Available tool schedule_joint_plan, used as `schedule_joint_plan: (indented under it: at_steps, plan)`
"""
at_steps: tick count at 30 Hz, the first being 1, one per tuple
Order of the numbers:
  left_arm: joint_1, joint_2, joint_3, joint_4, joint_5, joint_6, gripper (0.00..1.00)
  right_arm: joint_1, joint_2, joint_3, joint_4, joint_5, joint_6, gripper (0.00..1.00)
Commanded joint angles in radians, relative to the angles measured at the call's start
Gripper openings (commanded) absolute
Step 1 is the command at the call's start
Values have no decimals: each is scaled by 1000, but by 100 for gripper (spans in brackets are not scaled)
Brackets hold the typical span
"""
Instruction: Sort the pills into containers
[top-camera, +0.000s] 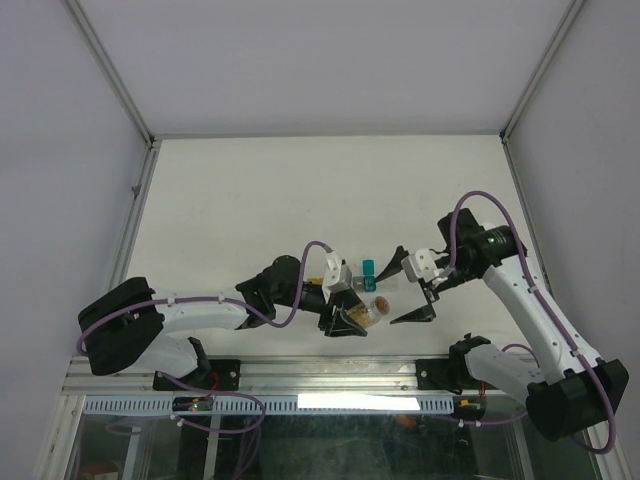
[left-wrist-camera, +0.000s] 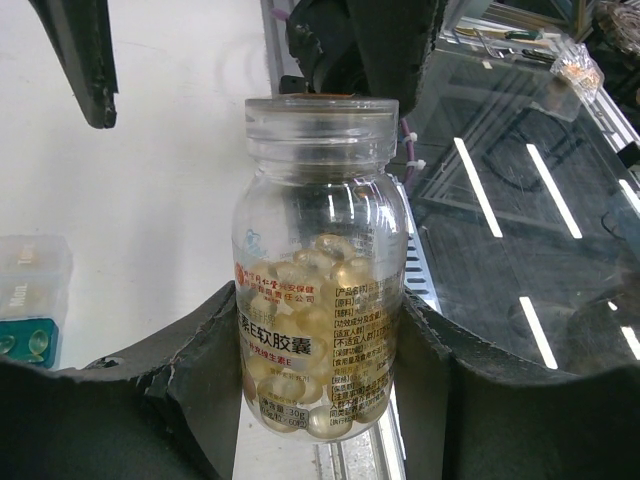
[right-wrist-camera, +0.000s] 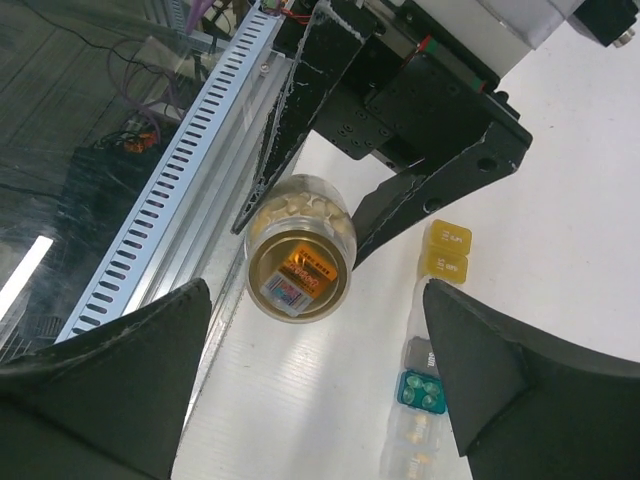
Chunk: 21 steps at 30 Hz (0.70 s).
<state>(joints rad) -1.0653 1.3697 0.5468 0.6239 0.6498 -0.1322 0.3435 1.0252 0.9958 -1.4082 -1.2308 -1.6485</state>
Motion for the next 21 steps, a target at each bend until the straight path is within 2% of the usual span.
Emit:
schedule_joint_plan:
  at_steps: [1, 11, 21]
  plan:
    - [5, 5, 29, 64, 54, -14, 0, 19, -6, -2, 65, -61, 29, 87]
    - [8, 7, 38, 63, 45, -19, 0, 39, -28, -16, 114, -56, 113, 69]
    - [13, -3, 37, 63, 35, -26, 0, 56, -39, -34, 136, -32, 150, 66]
